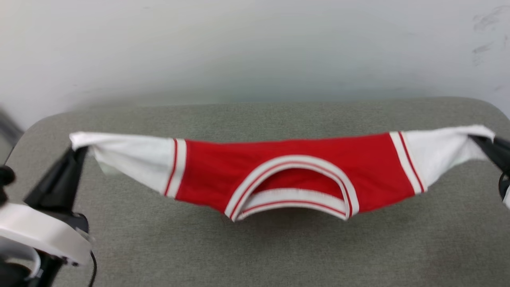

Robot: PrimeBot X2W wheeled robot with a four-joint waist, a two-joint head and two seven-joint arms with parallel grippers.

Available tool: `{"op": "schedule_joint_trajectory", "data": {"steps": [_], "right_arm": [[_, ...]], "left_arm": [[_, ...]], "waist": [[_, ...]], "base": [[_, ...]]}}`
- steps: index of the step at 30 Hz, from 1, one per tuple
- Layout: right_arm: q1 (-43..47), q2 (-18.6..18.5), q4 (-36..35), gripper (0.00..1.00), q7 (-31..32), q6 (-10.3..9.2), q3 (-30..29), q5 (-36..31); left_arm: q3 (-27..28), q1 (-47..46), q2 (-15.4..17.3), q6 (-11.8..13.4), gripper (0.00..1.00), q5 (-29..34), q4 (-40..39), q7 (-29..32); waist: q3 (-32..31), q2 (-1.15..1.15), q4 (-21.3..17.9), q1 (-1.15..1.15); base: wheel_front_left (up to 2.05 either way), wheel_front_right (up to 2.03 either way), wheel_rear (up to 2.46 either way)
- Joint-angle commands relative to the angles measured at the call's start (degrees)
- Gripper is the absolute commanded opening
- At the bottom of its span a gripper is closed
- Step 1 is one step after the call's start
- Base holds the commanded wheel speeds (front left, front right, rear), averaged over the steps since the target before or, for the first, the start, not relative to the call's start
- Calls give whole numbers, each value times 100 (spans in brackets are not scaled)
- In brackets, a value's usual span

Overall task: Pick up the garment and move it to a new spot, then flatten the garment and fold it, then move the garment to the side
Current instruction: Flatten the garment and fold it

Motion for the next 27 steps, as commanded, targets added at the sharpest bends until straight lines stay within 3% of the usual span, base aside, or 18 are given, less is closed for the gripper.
{"op": "schedule_joint_trajectory", "data": {"steps": [1,6,8,11,12,15,16,21,27], "right_arm": [[-218,97,-112,0,29,-2,-88,25],[-868,375,-423,0,-48,-2,-164,-67],[-1684,589,-484,0,-182,-2,-151,-229],[-2117,657,-443,0,-326,-2,-197,-392],[-2601,725,-346,0,-464,-2,-185,-571],[-3111,650,-243,0,-538,-2,-70,-724],[-3662,526,-18,0,-726,-2,1,-910],[-4678,476,655,0,-1239,-3,8,-1268],[-5934,503,1767,0,-2075,-3,13,-1790]], "left_arm": [[115,-185,61,22,0,-67,-97,26],[509,-756,348,11,0,-241,-401,135],[881,-1582,643,96,0,-357,-579,190],[887,-2126,772,43,0,-290,-574,79],[843,-2750,825,89,0,-296,-404,2],[730,-3412,895,58,0,-376,-100,9],[566,-4150,932,8,0,-403,337,-40],[135,-5411,1032,-194,0,-263,1065,-79],[-415,-7134,784,-352,0,44,2263,-405]], "waist": [[-23,0,-56,1],[36,0,-157,1],[312,0,-302,1],[562,0,-338,1],[869,0,-378,1],[1273,0,-393,1],[1676,0,-379,1],[2343,0,-351,1],[3013,0,-215,1]], "base": [[0,0,0],[0,0,0],[0,0,0],[0,0,0],[0,0,0],[0,0,0],[0,0,0],[0,0,0],[0,0,0]]}}
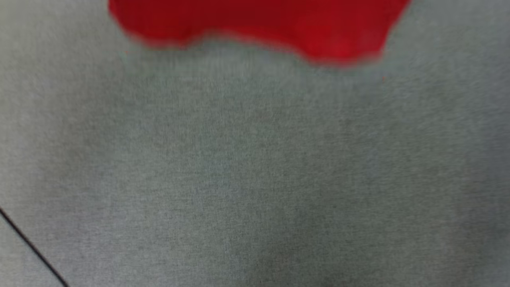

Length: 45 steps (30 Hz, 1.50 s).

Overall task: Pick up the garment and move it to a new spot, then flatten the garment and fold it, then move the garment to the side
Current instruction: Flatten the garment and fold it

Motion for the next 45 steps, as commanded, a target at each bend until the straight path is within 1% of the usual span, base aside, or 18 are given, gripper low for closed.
{"op": "schedule_joint_trajectory", "data": {"steps": [1,5,9,13,17,21,25,29,31,32,35,37,41,45], "right_arm": [[-188,11,106,0,-87,-4,-18,-56],[-1005,96,821,0,-540,-4,-49,-404],[-1615,143,1452,0,-913,-4,50,-677],[-1868,219,2071,0,-1220,-4,189,-861],[-1672,266,2549,0,-1409,-5,513,-809],[-1261,235,2930,0,-1564,-4,740,-704],[-674,161,3210,0,-1499,-4,908,-464],[134,55,3339,0,-1265,-4,874,-104],[588,19,3298,0,-1130,-4,836,86],[1046,-39,3213,0,-976,-4,860,241],[1810,-17,3145,0,-734,-4,723,514],[2257,-85,3013,0,-603,-4,756,564],[3158,-125,2729,0,-344,-5,705,750],[3953,-150,2369,0,59,-7,599,913]], "left_arm": [[-39,-215,-46,-8,0,60,127,-51],[-322,-1246,-275,-89,0,285,1013,-333],[-532,-2012,-498,-191,0,479,1863,-701],[-707,-2350,-692,-306,0,589,2611,-1062],[-857,-2200,-831,-440,0,594,3222,-1365],[-1081,-1672,-1001,-558,0,572,3636,-1647],[-1315,-874,-1102,-622,0,587,3860,-1911],[-1510,99,-1244,-637,0,531,3924,-2107],[-1567,570,-1307,-598,0,489,3900,-2170],[-1598,1023,-1299,-568,0,453,3840,-2175],[-1722,1710,-1207,-536,0,485,3762,-2102],[-1812,2119,-1085,-511,0,531,3698,-1985],[-2067,2985,-870,-576,0,486,3532,-1609],[-2282,3819,-544,-609,0,417,3203,-1194]], "waist": [[406,0,103,-2],[803,0,193,-2],[1120,0,278,-2],[1327,0,369,-2],[1383,0,470,-2],[1288,0,588,-2],[979,0,681,-2],[541,0,786,-2],[272,0,816,-2],[27,0,817,-2],[-352,0,805,-2],[-596,0,823,-2],[-1115,0,855,-2],[-1528,0,865,-2]], "base": [[0,0,0],[0,0,0],[0,0,0],[0,0,0],[0,0,0],[0,0,0],[0,0,0],[0,0,0],[0,0,0],[0,0,0],[0,0,0],[0,0,0],[0,0,0],[0,0,0]]}}
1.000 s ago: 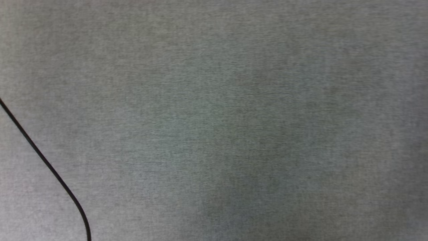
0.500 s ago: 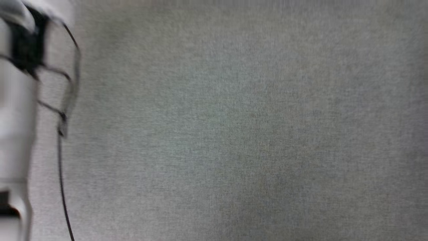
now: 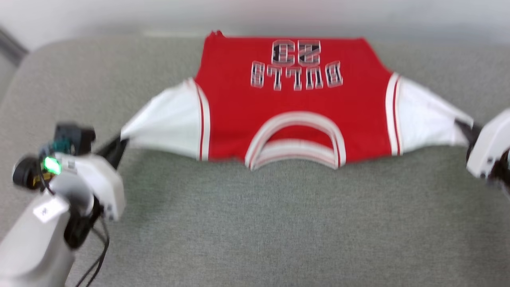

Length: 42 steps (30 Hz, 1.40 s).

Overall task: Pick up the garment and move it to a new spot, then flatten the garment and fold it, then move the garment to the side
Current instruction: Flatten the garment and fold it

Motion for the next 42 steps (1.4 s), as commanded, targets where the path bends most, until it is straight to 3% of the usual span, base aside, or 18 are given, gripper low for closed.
{"op": "schedule_joint_trajectory", "data": {"steps": [1,17,22,25,26,27,35,42], "right_arm": [[310,-89,-116,0,111,-10,-53,31],[3003,229,-1864,0,1986,-9,-1021,292],[3489,433,-2295,0,2368,-7,-1196,207],[3595,442,-2525,0,2582,-7,-1258,73],[3562,409,-2591,10,2606,-7,-1247,70],[3503,381,-2654,100,2610,-7,-1238,80],[2967,121,-3222,100,2735,-6,-1052,391],[1762,-15,-3631,100,3158,-6,-997,511]], "left_arm": [[-14,296,154,9,0,-40,-93,87],[133,3131,1207,632,0,-857,-2195,1205],[74,3582,1337,771,0,-978,-2585,1429],[41,3624,1222,814,0,-1071,-2789,1446],[50,3597,1208,810,0,-1092,-2829,1441],[64,3571,1195,809,0,-1106,-2874,1435],[-5,3433,1157,824,0,-1153,-3522,1603],[6,3306,1204,959,0,-1210,-4488,1894]], "waist": [[-450,0,25,2],[-1127,0,-118,2],[-1073,0,-152,2],[-972,0,-157,2],[-945,0,-155,2],[-908,0,-154,2],[-520,0,-19,2],[118,0,354,2]], "base": [[0,0,0],[0,0,0],[0,0,0],[0,0,0],[0,0,0],[0,0,0],[0,0,0],[0,0,0]]}}
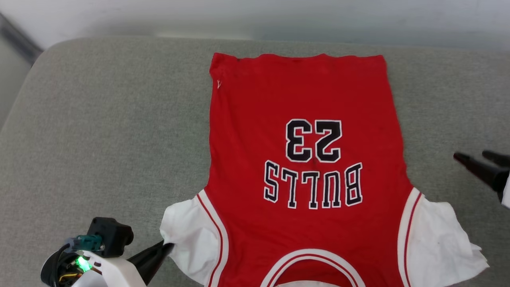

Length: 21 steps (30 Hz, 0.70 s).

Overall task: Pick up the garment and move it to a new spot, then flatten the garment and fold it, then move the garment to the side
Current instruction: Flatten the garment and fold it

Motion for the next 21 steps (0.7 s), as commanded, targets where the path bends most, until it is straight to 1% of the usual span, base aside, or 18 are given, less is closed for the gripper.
{"op": "schedule_joint_trajectory", "data": {"steps": [1,2,5,10,13,16,19,21], "right_arm": [[-208,26,-32,100,68,-1,-33,42],[-434,75,-24,100,190,-1,-61,37],[-1101,-23,27,100,585,-2,-23,-187],[-2284,-51,520,100,1169,-2,19,-696],[-2952,-90,967,100,1459,-2,-5,-1036],[-3547,-98,1387,100,1687,-1,-149,-1421],[-3976,-216,1726,100,1746,-2,-189,-1825],[-4161,-224,1898,100,1820,-2,-238,-2047]], "left_arm": [[-11,-89,13,25,0,20,-101,20],[-24,-110,14,34,0,40,-244,52],[-57,-224,29,27,0,72,-642,146],[-186,-467,21,-76,0,246,-1029,241],[-294,-630,-70,-138,0,340,-1173,268],[-428,-760,-185,-221,0,411,-1256,267],[-556,-866,-335,-286,0,417,-1281,230],[-630,-899,-451,-358,0,339,-1288,179]], "waist": [[314,0,279,-1],[423,0,364,-1],[793,0,635,-1],[1317,0,1110,-1],[1581,0,1391,-1],[1820,0,1648,-1],[2012,0,1869,-1],[2113,0,1988,-1]], "base": [[0,0,0],[0,0,0],[0,0,0],[0,0,0],[0,0,0],[0,0,0],[0,0,0],[0,0,0]]}}
